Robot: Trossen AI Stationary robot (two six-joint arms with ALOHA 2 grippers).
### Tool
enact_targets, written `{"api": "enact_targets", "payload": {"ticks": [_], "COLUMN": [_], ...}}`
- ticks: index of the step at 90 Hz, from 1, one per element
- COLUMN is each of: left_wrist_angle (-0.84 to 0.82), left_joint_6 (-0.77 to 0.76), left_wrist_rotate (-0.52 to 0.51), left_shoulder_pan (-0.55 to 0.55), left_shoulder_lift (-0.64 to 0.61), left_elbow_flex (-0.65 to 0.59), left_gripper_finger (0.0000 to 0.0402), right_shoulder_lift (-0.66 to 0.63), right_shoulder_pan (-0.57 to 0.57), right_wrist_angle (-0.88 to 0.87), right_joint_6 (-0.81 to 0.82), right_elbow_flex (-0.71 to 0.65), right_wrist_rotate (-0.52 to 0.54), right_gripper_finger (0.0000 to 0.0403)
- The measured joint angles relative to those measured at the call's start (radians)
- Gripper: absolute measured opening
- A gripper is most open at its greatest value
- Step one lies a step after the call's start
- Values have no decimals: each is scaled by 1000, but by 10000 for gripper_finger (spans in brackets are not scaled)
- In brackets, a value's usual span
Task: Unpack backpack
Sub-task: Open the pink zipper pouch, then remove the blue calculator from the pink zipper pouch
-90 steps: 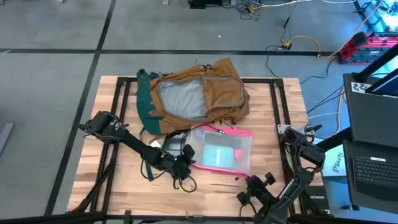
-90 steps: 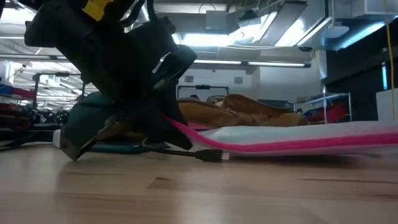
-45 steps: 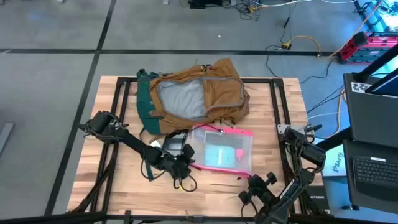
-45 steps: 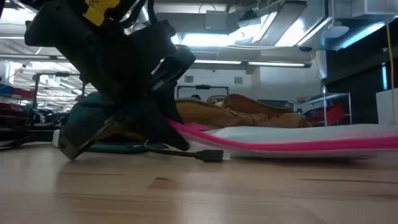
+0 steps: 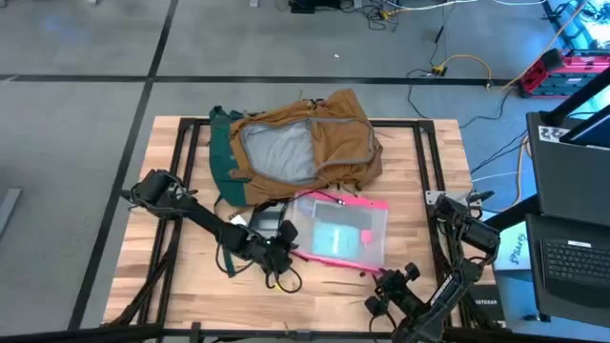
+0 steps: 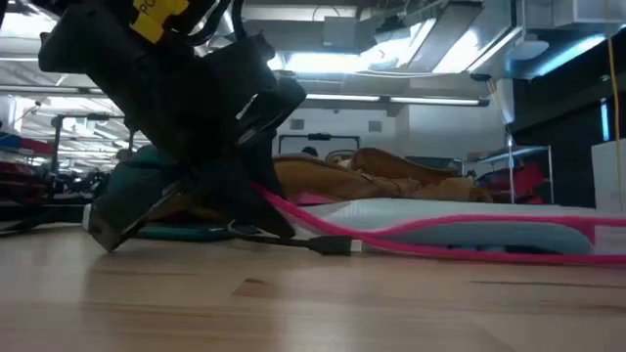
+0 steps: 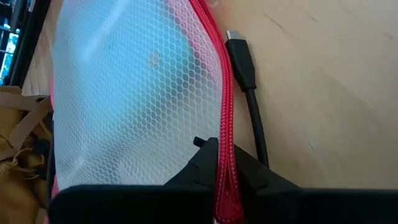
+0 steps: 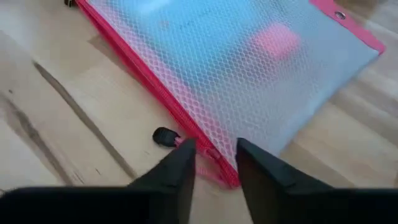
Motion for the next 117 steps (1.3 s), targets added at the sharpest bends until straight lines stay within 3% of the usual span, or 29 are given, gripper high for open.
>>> {"api": "enact_targets", "payload": {"ticks": [9,17,28,36,73,102,117], "left_wrist_angle": [1,2,3,4,22,23,24], "left_joint_6": [0,0,0,0,0,0,0], "left_wrist_rotate": [4,5,6,6,7,7,13], "left_shoulder_pan": [0,0,0,0,1,1,1], "left_shoulder_lift": [0,0,0,0,2,2,2], "left_elbow_flex": [0,0,0,0,0,0,0], "left_gripper_finger": [0,0,0,0,0,0,0], "right_shoulder_lift": [0,0,0,0,0,0,-2], "right_shoulder_pan": [0,-1,-18,-44,-225,-270,-277], "right_wrist_angle": [0,2,72,170,508,574,569], "right_joint_6": [-3,-24,-133,-272,-738,-762,-758], "right_elbow_flex": [0,0,0,1,1,-38,-76], "right_wrist_rotate": [22,121,289,333,62,-7,13], "right_gripper_finger": [150,168,173,168,119,98,97]}}
